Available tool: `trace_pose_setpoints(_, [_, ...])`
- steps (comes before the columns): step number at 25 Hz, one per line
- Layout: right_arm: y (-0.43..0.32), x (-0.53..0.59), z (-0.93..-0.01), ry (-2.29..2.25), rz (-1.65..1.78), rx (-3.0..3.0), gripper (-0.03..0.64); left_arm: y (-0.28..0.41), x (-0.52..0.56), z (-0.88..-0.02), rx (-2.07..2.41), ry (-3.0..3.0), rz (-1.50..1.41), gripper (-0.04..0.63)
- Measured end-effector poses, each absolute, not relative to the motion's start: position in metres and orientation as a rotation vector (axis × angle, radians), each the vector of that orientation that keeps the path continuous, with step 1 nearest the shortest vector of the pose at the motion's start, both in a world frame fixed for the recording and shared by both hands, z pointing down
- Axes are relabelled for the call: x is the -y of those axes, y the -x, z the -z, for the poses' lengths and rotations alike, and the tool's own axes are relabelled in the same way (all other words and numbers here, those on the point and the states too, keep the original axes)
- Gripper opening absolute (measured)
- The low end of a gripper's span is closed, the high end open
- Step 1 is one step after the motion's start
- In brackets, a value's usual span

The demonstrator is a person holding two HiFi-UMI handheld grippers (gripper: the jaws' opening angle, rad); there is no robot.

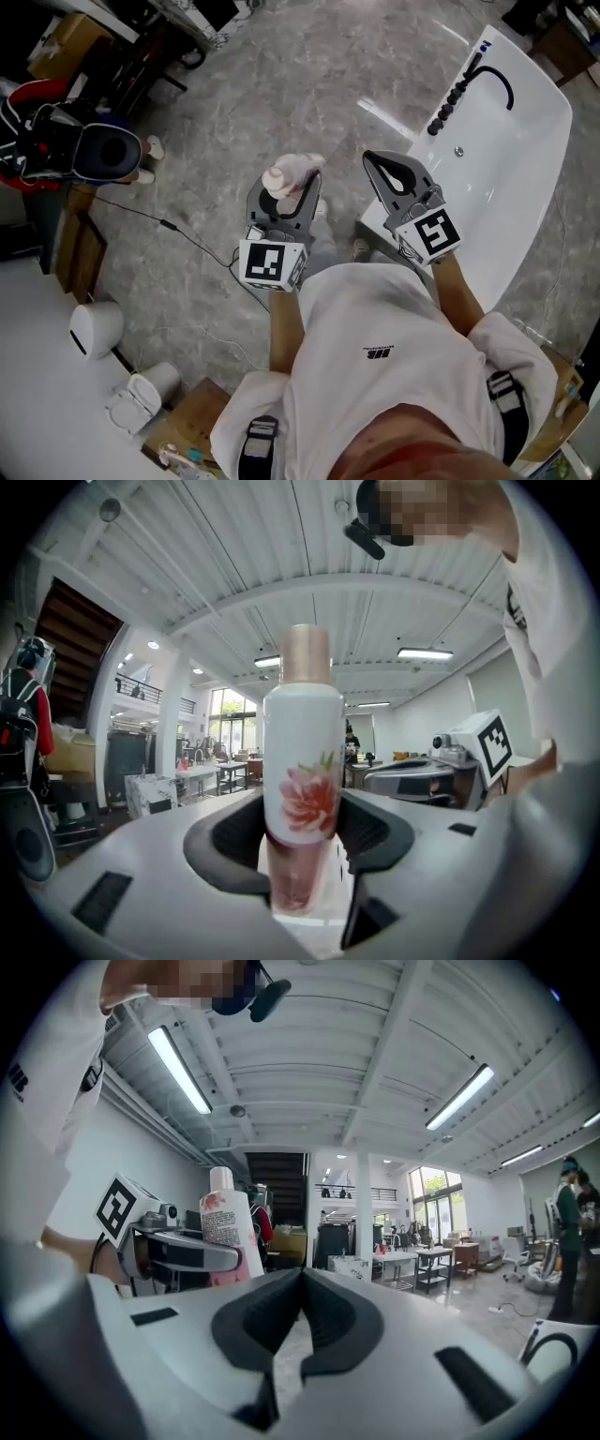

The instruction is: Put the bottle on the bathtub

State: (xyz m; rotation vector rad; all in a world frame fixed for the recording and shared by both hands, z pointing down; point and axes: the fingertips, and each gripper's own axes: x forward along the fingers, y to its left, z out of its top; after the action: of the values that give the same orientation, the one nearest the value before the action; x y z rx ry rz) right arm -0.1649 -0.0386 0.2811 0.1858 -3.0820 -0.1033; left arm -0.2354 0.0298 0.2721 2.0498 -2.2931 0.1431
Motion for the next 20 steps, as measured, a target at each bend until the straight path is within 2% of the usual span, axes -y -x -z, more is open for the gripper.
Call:
trace_pose_setpoints(13, [0.187, 0.147, -0.31, -0.783, 0.037, 2.959, -0.005, 0.28, 0.112, -0.306, 1.819, -2.496, -0.166, 0.219])
trace_pose_setpoints(20, [0.168, 0.19, -0.339, -1.15, -0.048, 2.786, -0.005, 0.272, 0.179, -0.334, 1.471, -2.688, -0.201, 0.219])
